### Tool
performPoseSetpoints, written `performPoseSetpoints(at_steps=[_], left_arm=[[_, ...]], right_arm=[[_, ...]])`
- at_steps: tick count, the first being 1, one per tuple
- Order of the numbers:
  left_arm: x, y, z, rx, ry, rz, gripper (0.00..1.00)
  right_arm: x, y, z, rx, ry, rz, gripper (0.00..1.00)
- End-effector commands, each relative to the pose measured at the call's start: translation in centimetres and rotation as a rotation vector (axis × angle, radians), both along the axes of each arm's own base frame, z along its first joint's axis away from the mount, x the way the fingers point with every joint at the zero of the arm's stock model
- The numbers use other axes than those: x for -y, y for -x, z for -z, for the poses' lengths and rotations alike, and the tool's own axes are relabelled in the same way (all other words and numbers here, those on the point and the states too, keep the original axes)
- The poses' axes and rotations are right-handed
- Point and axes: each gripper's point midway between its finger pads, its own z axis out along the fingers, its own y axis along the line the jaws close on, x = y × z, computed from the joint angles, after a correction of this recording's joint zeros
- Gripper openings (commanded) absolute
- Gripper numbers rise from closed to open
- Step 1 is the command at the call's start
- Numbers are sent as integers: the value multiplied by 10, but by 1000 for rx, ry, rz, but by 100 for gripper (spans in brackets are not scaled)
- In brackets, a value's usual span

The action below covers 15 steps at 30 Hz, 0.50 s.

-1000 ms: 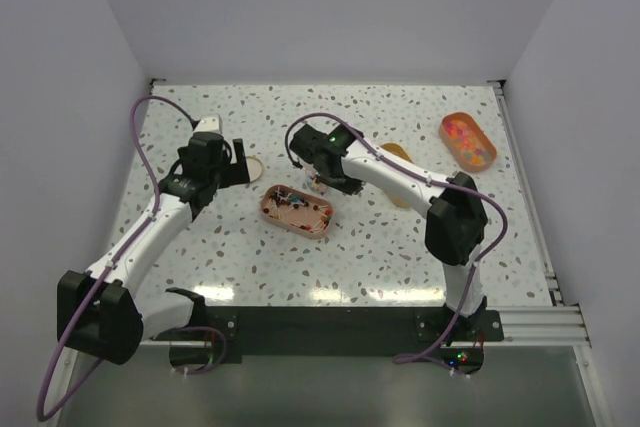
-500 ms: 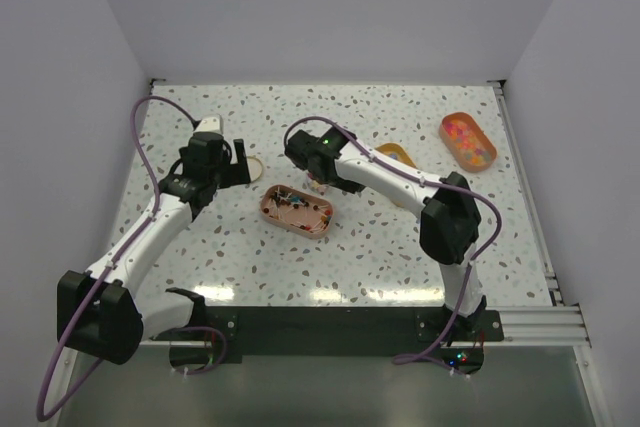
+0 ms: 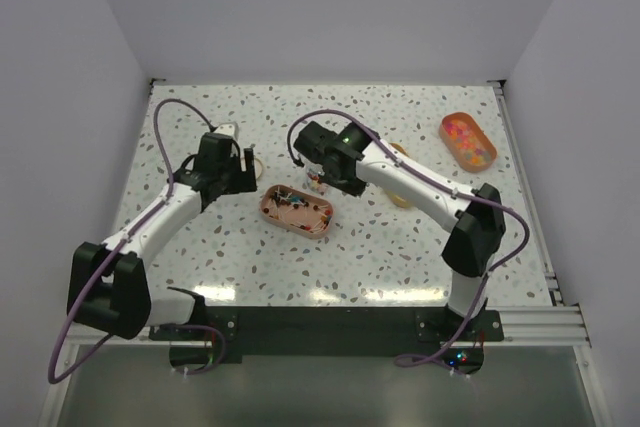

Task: Pack the candies
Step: Place the fake candies in the packing bottle, then scoop the fake candies from the storage box.

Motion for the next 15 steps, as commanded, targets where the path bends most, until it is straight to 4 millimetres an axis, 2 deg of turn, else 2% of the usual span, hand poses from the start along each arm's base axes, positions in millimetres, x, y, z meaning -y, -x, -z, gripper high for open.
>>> performPoseSetpoints(at_steps=[1,2,6,11,15], left_arm=[[16,-2,15,-48,61,74,77],[20,-1,19,-64,70,84,76],[32,3,35,-129,108,126,68],[47,9,51,-183,116,173,61],[51,13,62,-226,95,182,54]], right_arm=[[-20,26,-2,-105,-167,-36,0],[-24,36,6,-164,-199,-46,0],[-33,53,19,-261,-240,-59,0],[-35,62,37,-352,-210,-36,0],[-36,71,50,-419,-196,-9,0]])
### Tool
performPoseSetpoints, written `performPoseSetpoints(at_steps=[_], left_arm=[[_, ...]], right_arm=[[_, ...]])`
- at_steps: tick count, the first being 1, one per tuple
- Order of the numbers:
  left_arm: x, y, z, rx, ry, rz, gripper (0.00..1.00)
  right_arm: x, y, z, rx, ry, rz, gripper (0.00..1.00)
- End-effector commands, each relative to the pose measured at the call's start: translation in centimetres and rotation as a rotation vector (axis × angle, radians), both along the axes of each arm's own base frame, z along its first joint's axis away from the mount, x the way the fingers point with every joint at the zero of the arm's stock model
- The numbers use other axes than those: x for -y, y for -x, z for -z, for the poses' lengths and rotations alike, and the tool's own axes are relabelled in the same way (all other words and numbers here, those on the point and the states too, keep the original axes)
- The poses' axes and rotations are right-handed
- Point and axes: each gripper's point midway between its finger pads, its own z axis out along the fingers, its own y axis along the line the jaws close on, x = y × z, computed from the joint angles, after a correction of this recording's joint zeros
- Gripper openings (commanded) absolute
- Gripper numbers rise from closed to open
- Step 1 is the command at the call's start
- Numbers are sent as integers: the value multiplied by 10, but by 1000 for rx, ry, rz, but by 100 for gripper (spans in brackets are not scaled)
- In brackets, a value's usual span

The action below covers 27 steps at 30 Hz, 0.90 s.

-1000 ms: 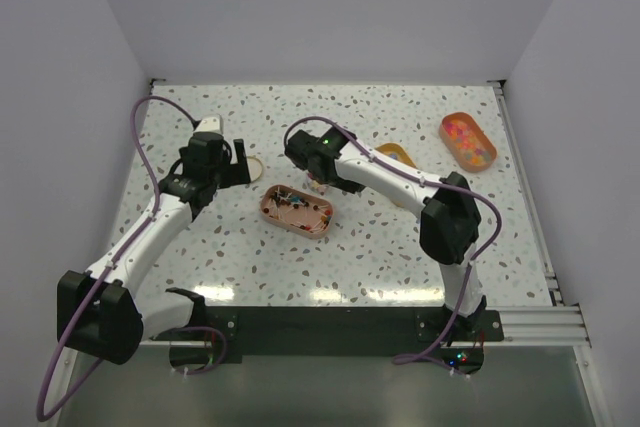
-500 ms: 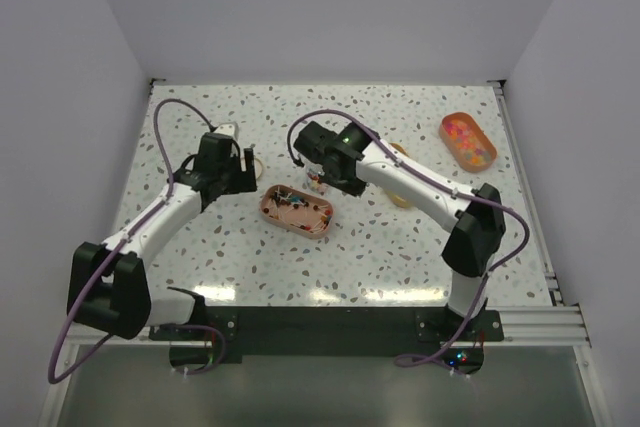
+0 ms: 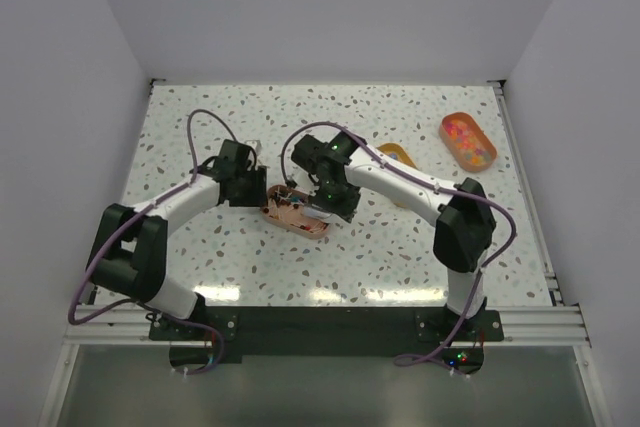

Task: Pack the candies
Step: Scoop the fake candies from the storage box.

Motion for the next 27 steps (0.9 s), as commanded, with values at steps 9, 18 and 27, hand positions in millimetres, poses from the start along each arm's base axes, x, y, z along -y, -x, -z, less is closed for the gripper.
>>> performPoseSetpoints(at_steps=[9,18,27], left_arm=[[20,-4,0,2,15,59,40],[29,-3,-6,19,38,92,31],[40,0,-12,34,93,125,27]], right_arm=[[-1,23,21,-151,61,78,0],[-3,19,26,-170,127,128,0],[-11,11,27,-172,158,160,0]])
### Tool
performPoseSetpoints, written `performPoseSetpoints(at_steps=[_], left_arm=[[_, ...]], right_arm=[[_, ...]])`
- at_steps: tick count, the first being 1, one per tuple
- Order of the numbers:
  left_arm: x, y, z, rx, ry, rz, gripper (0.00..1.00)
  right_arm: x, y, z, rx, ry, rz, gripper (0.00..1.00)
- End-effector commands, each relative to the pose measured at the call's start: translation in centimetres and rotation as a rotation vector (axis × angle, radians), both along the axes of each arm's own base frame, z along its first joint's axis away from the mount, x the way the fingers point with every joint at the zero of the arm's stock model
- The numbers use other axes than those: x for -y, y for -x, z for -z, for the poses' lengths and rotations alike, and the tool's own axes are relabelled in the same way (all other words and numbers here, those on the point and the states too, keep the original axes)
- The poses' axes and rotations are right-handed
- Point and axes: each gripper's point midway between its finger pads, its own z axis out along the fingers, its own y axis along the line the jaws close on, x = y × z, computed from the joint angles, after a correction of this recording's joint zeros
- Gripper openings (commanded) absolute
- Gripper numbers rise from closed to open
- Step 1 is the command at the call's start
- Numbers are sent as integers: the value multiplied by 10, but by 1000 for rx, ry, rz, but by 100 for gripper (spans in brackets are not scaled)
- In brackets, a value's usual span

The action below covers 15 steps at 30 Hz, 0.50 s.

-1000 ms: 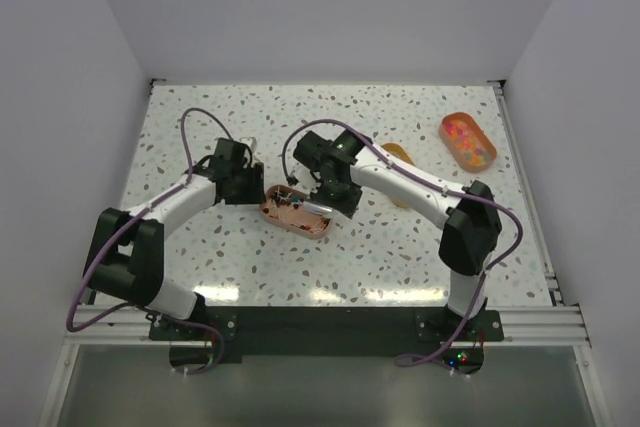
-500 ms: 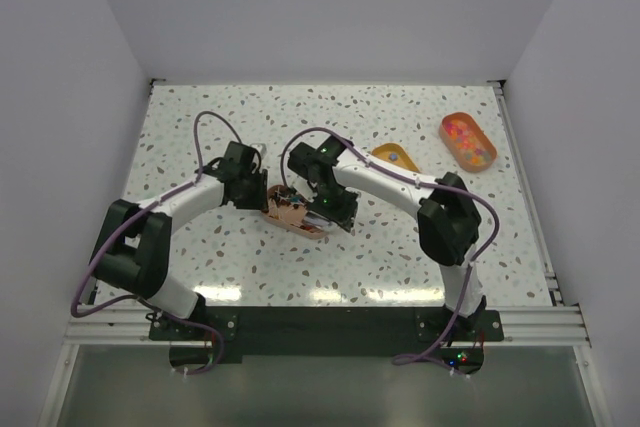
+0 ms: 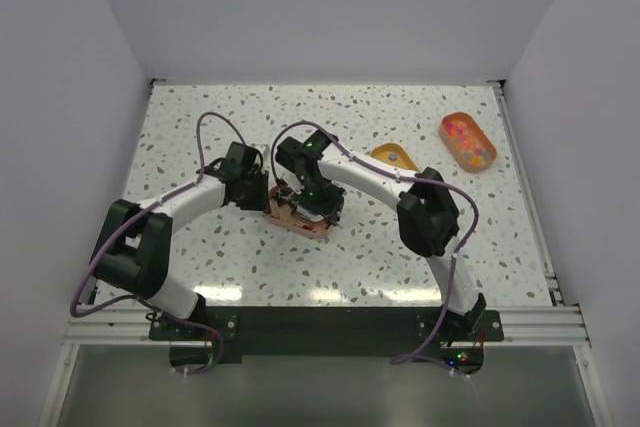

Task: Pack the candies
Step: Scoop the fake candies from the storage box.

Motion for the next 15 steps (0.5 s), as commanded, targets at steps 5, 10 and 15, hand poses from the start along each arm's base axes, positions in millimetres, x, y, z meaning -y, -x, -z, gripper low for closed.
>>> performPoseSetpoints(at_steps=[5,10,15], left_arm=[[23,-12,-24,79,108,56,26],[28,-11,-26,79,135,68,26],[31,-10,-25,73,148,74,26]], right_arm=[[11,11,-12,-59,94,34,0],[-7,-1,-7,-41,49,14,0],[-23,-7,4,-17,-3,-61,0]])
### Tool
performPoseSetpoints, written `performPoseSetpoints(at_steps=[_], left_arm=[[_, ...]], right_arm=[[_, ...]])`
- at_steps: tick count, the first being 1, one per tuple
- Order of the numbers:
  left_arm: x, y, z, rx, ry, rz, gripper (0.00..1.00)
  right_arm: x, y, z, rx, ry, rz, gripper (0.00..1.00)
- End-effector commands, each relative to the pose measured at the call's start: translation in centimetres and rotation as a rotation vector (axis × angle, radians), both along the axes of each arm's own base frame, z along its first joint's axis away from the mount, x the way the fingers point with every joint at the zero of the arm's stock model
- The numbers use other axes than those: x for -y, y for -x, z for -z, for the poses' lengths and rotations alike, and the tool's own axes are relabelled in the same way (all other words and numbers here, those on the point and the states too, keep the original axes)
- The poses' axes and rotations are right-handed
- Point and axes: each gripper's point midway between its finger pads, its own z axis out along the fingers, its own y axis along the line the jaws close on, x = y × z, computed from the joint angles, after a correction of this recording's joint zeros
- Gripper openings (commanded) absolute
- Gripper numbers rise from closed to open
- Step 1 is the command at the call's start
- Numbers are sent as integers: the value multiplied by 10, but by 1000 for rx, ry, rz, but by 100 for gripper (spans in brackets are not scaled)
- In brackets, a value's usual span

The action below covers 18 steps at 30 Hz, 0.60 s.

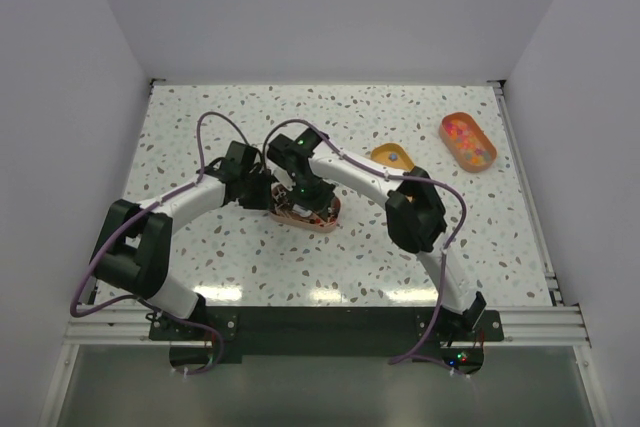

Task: Pack the candies
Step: Scoop the fake candies from the storage box.

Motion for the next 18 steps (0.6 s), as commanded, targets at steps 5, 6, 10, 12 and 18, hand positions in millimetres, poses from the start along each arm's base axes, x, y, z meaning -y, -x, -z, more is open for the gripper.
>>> performPoseSetpoints(at_steps=[5,6,10,12,18], left_arm=[[21,-8,-20,60,103,50,26],[22,-7,-19,57,104,51,26],[26,-6,-20,55,127,68,26],[27,-4,-19,49,132,74,26],[32,0,-20,41,148,92,26]], right_arm=[[-7,13,2,-12,-35,-153,0],[-13,9,4,11,-61,-167,0],[-29,13,9,2,-152,-167,0],[-38,7,11,26,-178,-142,0],[-58,-12,10,125,-239,-26,0]])
